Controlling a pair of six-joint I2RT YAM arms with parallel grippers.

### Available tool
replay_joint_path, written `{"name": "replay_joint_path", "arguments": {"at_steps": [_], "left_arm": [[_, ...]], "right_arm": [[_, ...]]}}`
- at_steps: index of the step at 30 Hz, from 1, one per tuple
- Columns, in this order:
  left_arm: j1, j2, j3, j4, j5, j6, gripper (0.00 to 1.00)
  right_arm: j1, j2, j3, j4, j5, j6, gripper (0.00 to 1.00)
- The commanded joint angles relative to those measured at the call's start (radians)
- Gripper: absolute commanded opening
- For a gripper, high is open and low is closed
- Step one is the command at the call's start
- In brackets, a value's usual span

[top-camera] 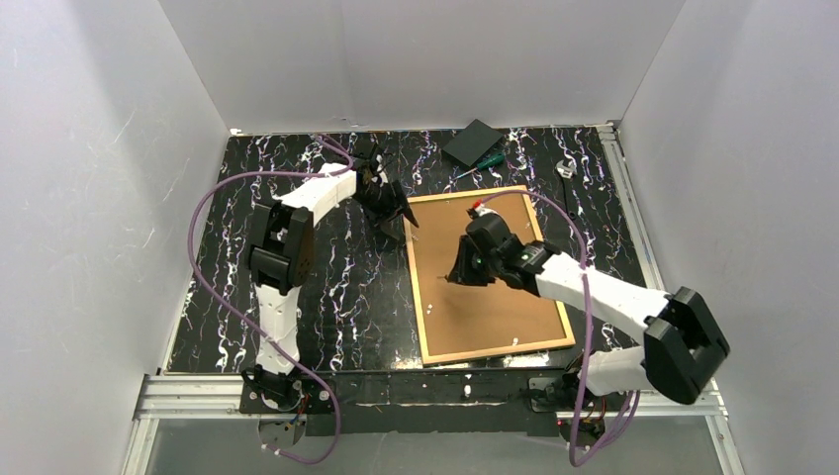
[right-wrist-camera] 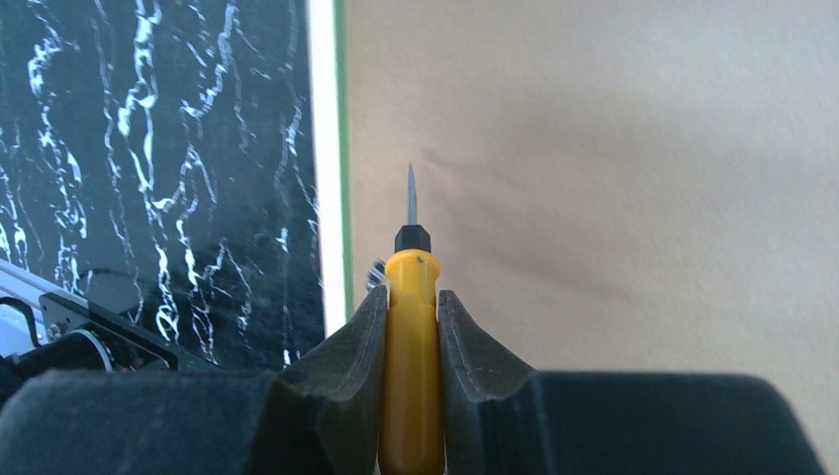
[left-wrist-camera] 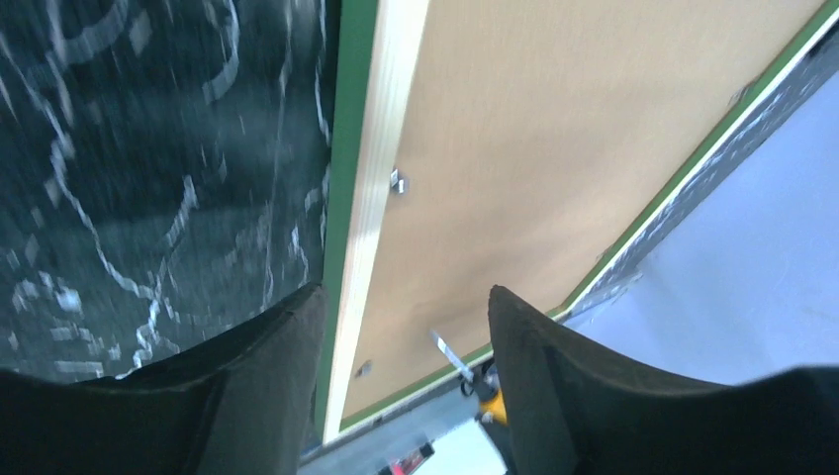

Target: Take the photo out of the frame

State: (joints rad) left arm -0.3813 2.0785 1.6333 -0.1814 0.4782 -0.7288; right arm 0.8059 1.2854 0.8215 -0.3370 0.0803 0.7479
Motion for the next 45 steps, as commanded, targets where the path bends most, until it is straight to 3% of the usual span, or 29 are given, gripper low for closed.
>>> {"name": "replay_joint_path", "arguments": {"at_steps": [1,6,12,20,24,29,45], "left_arm": [[0.032,0.092,0.077,-0.032,-0.056,-0.041,0.57],[0.067,0.159,0.120,0.029,-0.085,-0.083,0.67],[0.078,0.269,0.210,0.083,-0.022,-0.125,0.67],[0.079,0.357,0.280,0.117,0.067,-0.159,0.44],[0.078,0.381,0.331,0.092,0.108,-0.151,0.37],[0.079,0.373,0.310,0.092,0.099,-0.156,0.38],[0.089,0.342,0.259,0.076,0.085,-0.164,0.38]], "right_arm": [[-0.011,0.088,0.150,0.053,-0.034,-0.082,0.01],[-0.030,0.198,0.261,0.032,-0.009,-0.139,0.01],[-0.050,0.315,0.356,0.036,-0.026,-0.177,0.01],[-0.053,0.415,0.428,0.058,-0.049,-0.195,0.01],[-0.053,0.442,0.440,0.067,-0.037,-0.187,0.01],[-0.053,0.475,0.475,0.030,0.060,-0.158,0.01],[-0.071,0.583,0.558,0.045,0.156,-0.176,0.01]]}}
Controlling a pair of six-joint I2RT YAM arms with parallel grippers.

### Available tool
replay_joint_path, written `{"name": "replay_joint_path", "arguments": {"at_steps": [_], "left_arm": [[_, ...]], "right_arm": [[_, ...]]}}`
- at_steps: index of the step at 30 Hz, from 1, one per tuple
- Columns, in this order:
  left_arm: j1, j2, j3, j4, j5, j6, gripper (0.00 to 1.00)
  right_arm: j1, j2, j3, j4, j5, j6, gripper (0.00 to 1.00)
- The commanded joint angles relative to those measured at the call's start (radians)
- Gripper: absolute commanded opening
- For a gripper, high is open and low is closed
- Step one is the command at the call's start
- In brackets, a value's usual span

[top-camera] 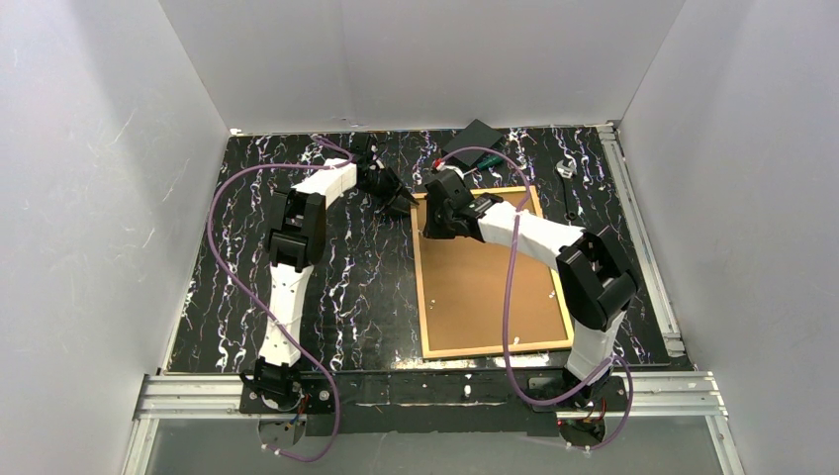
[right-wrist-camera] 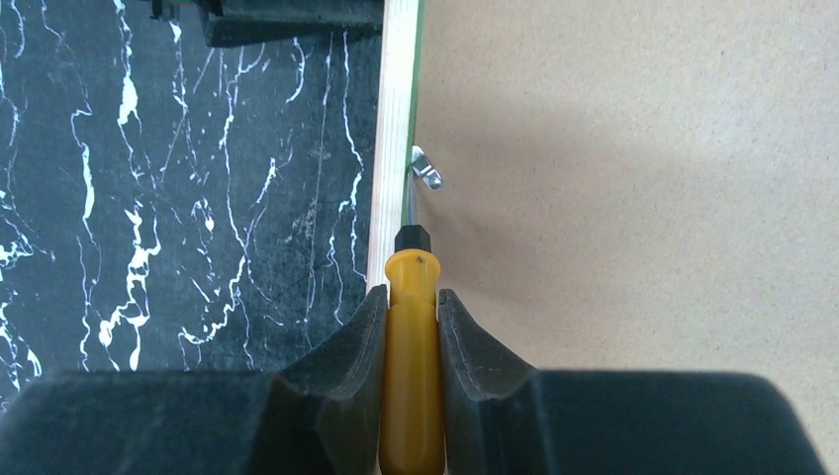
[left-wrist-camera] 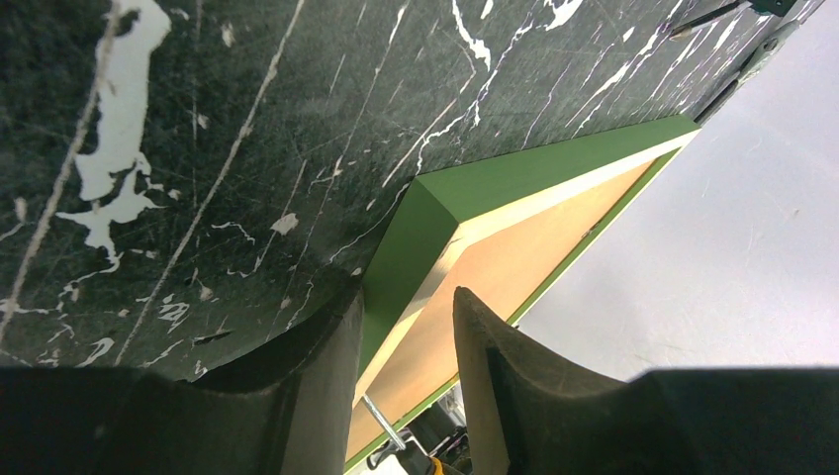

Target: Take the photo out of the frame

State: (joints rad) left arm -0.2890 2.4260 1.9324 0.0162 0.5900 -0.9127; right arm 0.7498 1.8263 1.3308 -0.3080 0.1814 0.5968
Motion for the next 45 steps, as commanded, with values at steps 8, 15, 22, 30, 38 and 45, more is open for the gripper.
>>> {"name": "replay_joint_path", "arguments": {"at_steps": [8,15,22,30,38,45], "left_arm": [[-0.001,-0.014,-0.060,-0.127,-0.017,0.017,0.38],[0.000,-0.017,-0.038,-0.141,-0.005,0.021,0.46],[0.000,-0.063,-0.030,-0.167,0.004,0.030,0.65],[-0.006,-0.190,-0.158,-0.181,0.006,0.066,0.76],[-0.071,-0.437,-0.499,-0.194,-0.009,0.162,0.73],[-0.237,-0.484,-0.541,-0.288,-0.063,0.285,0.73]], "right_arm": [[-0.015,0.108,0.148,-0.042,0.143,-0.086,0.01],[-0.014,-0.017,0.101,-0.014,0.118,-0.140,0.01],[-0.017,-0.161,0.054,-0.086,0.014,-0.117,0.01],[-0.017,-0.351,-0.203,-0.083,-0.031,-0.040,0.01],[-0.015,-0.591,-0.436,-0.144,-0.064,0.038,0.01],[-0.015,-0.785,-0.536,-0.351,-0.052,0.132,0.01]]}}
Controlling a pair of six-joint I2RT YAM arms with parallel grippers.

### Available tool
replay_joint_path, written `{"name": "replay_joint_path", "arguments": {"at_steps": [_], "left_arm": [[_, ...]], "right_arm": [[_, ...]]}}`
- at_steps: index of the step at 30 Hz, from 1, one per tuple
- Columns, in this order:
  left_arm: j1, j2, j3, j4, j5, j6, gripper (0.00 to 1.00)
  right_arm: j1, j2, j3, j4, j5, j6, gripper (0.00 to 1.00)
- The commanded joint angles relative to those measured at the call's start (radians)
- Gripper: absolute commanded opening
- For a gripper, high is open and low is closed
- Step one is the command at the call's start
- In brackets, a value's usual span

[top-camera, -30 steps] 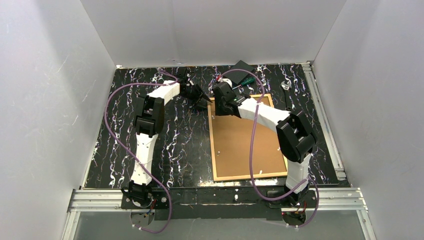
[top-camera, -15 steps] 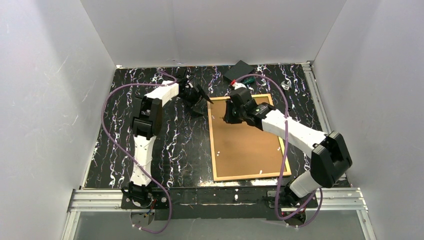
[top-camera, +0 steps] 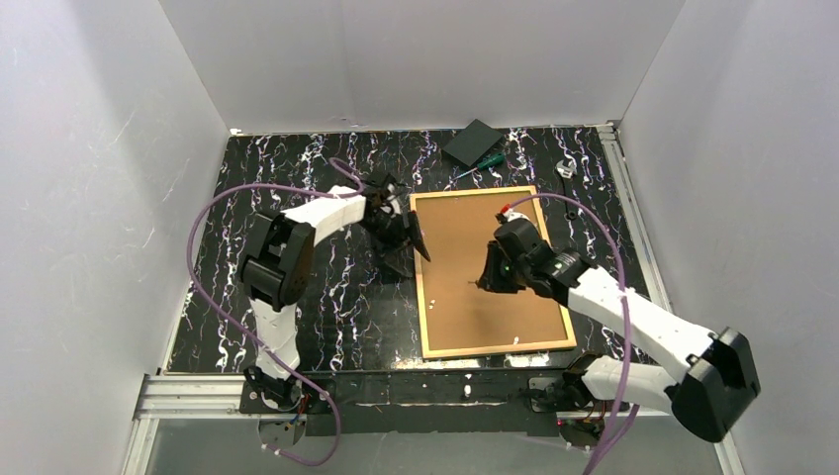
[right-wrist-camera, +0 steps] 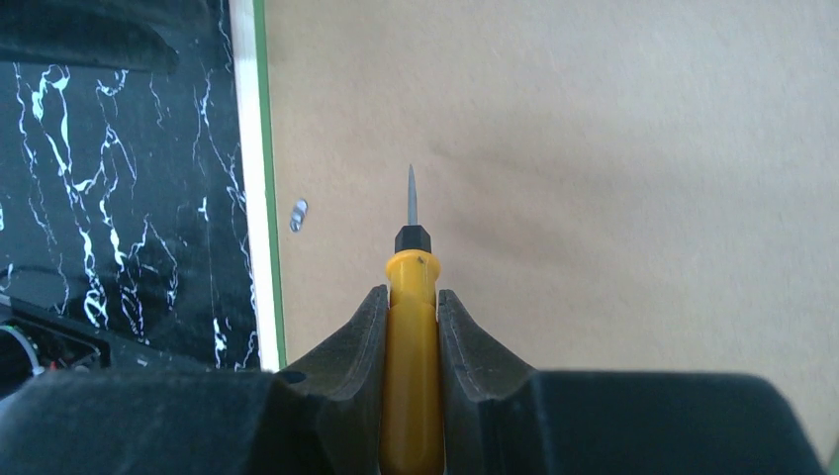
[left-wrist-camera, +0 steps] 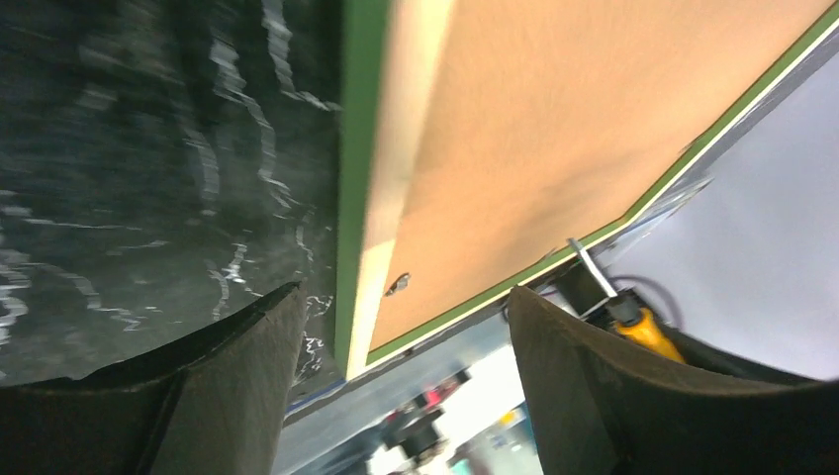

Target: Take the photo out of the frame

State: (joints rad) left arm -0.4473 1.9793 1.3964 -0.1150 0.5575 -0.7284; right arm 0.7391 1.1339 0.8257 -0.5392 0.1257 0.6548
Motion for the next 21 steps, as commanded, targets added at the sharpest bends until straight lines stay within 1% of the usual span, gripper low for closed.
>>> {"name": "replay_joint_path", "arguments": {"at_steps": [1,3,7,11,15,21], "left_arm": [[-0.092,-0.037,0.001,-0.166,-0.043,0.110,0.73],[-0.100,-0.035,0.007,-0.168,-0.052,0.107,0.73],[-0.100,-0.019,0.036,-0.190,-0.047,0.093,0.70],[-0.100,-0.021,0.003,-0.168,-0.069,0.054,0.66],[-0.100,0.000,-0.004,-0.150,-0.037,0.031,0.56],[-0.100,0.012,-0.014,-0.148,-0.058,0.033,0.42]], "right_arm": [[-0.005,-0.124,-0.039,-0.146,0.015,0.094,0.01],[-0.005,-0.186,-0.055,-0.195,0.044,0.131,0.01],[-0.006,-0.294,-0.072,-0.301,0.171,0.206,0.01],[-0.022,-0.355,-0.064,-0.379,0.259,0.260,0.01],[-0.068,-0.346,-0.068,-0.409,0.266,0.298,0.01],[-0.083,-0.352,-0.098,-0.402,0.233,0.345,0.01]]}}
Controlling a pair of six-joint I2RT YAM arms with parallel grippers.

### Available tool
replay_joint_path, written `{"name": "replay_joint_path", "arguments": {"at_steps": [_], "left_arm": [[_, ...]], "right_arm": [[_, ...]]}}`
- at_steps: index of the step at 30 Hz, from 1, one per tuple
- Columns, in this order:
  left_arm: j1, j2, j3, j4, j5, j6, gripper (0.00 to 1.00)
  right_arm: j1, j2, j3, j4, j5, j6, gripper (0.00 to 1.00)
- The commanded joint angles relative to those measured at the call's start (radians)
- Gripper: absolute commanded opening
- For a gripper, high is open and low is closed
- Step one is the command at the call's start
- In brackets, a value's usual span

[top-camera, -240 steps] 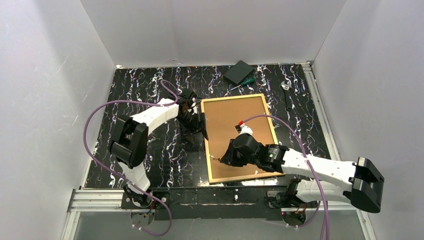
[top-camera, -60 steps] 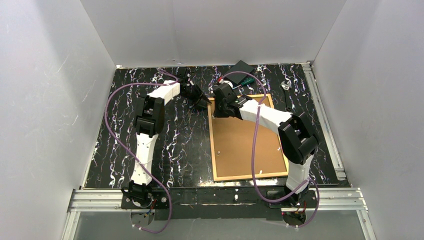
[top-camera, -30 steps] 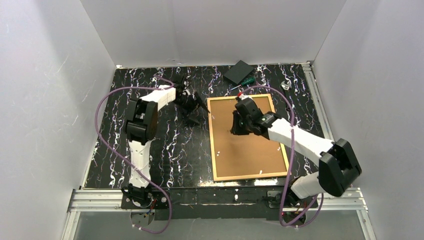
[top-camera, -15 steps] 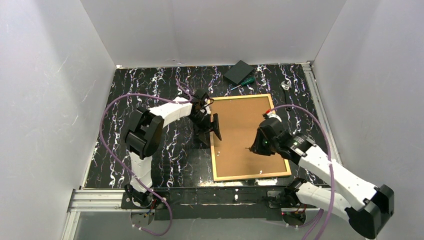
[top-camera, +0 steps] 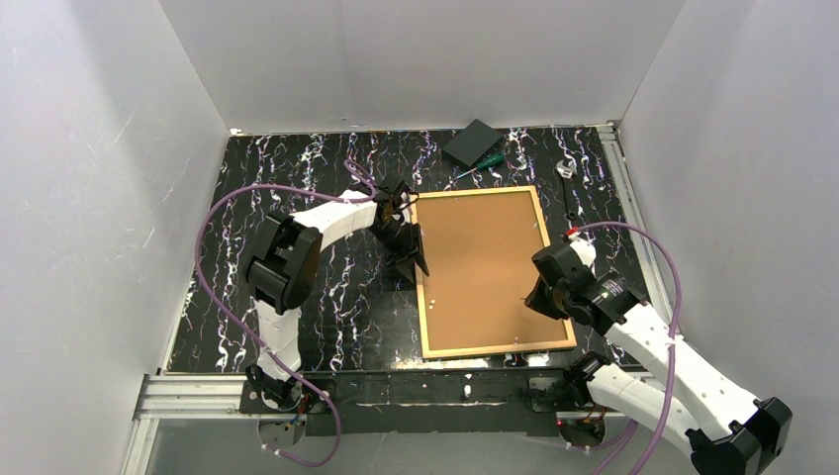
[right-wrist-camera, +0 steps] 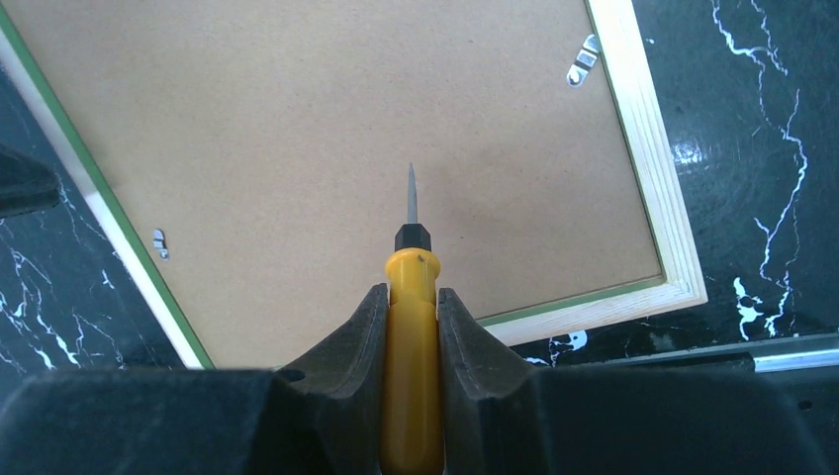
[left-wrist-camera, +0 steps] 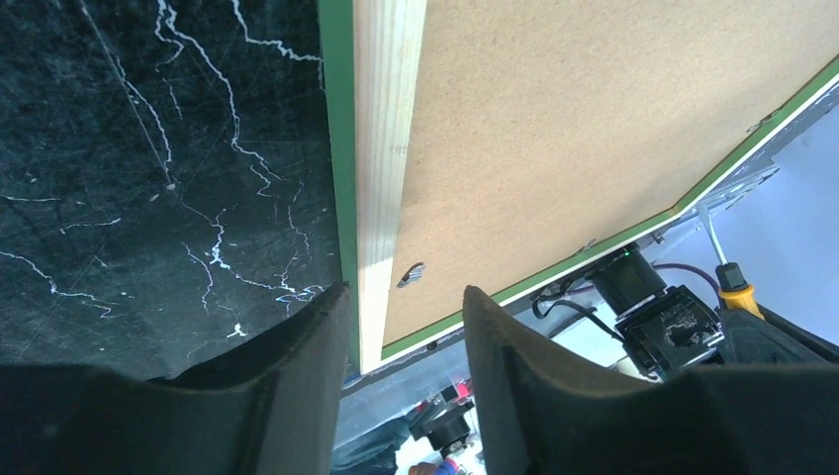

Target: Take the photo out of the frame

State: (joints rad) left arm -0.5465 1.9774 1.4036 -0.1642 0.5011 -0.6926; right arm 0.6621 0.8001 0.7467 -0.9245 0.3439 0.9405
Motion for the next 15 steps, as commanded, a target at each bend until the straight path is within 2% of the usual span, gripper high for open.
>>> {"name": "replay_joint_path", "arguments": {"at_steps": [1,7,11,15], "left_arm": [[-0.001,0.019,-0.020,-0.098,0.000,-0.003,0.40],[-0.003,0.052,-0.015,-0.097,0.014,-0.007,0.38],[-0.003,0.072,-0.015,-0.098,0.019,-0.018,0.44],[-0.004,0.078,-0.016,-0.098,0.020,-0.022,0.44]], "right_arm": [[-0.008,-0.025,-0.023,-0.019,0.019,0.067,0.01],[-0.064,-0.062,-0.042,-0.068,0.061,0.147,0.01],[-0.144,-0.046,-0.069,-0.113,0.090,0.177,0.01],[-0.228,-0.055,-0.110,-0.073,0.067,0.152,0.01]]}}
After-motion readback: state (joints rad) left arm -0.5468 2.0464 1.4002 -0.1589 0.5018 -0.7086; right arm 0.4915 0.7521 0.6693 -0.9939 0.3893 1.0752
